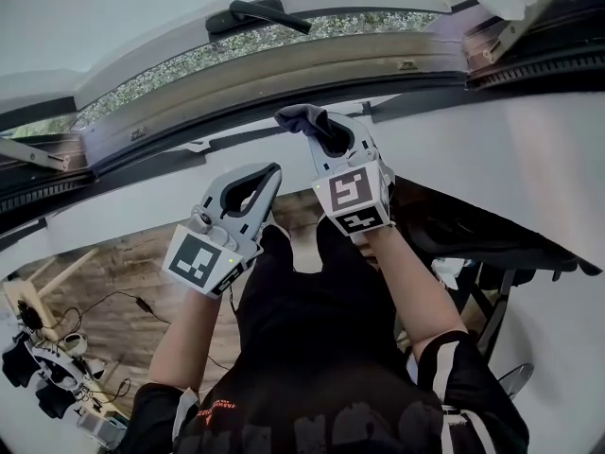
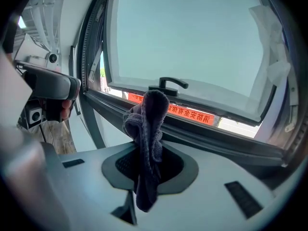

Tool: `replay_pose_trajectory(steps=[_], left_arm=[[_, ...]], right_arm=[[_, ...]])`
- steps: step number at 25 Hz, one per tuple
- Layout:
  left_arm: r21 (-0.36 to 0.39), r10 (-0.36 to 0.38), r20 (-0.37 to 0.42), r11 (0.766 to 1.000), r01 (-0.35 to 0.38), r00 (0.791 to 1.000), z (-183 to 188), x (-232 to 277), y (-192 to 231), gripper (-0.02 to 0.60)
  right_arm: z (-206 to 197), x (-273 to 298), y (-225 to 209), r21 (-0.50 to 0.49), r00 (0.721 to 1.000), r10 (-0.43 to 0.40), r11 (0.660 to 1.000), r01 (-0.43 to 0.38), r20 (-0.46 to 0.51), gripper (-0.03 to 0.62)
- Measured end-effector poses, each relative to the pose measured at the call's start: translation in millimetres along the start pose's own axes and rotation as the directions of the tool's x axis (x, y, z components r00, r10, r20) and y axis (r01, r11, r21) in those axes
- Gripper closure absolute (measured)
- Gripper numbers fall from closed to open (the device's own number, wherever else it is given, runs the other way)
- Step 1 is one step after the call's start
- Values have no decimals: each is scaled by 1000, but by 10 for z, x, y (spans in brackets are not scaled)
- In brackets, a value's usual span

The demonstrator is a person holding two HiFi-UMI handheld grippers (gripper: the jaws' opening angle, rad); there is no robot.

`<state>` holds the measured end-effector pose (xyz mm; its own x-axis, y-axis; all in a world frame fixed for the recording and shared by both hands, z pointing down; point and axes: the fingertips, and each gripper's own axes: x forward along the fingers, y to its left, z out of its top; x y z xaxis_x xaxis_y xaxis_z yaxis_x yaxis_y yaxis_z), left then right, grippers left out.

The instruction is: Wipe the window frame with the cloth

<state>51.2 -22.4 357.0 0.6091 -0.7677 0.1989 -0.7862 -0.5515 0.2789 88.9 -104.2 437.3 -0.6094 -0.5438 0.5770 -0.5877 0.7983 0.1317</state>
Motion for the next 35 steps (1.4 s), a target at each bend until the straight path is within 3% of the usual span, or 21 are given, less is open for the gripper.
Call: replay_pose_trajectory(steps=[15,35], left_arm=[[20,-83,-38,996,84,996,1,595,-351,561],[42,-158,-74,986,161,985,-18,1143,-713,561]], right_arm=[[-411,-295,-720,118,995,-97,988,99,-17,533],[-853,-686,-1697,238,967,-254,937,254,-30,533]])
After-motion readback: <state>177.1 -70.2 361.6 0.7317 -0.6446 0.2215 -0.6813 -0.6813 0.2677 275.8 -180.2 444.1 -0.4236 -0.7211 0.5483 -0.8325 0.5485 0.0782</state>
